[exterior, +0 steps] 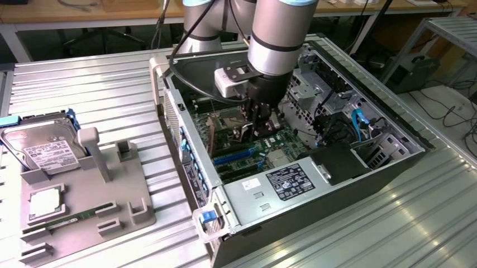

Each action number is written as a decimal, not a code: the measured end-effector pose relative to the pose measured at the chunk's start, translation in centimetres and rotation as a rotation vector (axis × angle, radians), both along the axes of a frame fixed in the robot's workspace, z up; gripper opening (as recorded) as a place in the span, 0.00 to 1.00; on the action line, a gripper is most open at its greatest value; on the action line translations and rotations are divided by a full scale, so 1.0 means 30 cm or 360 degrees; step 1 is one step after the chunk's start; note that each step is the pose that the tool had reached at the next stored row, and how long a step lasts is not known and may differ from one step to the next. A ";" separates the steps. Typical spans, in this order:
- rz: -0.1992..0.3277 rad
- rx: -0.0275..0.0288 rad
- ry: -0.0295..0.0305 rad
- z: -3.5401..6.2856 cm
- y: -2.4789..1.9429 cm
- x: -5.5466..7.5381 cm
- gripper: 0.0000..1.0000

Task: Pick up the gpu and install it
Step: 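Insert the gpu into the slot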

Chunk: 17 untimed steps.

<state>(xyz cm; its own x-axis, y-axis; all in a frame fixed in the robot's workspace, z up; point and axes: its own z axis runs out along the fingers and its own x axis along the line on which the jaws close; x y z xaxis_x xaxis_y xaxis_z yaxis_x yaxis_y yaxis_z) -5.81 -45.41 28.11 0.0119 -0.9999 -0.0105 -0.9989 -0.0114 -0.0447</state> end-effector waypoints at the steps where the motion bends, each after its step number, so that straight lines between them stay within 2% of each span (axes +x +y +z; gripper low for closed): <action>1: -0.0003 -0.00002 -0.00017 -0.003 0.000 -0.002 0.27; 10: -0.0032 0.00000 -0.00022 -0.008 0.000 -0.006 0.27; 17: -0.0032 -0.00001 -0.00022 -0.008 -0.011 -0.007 0.27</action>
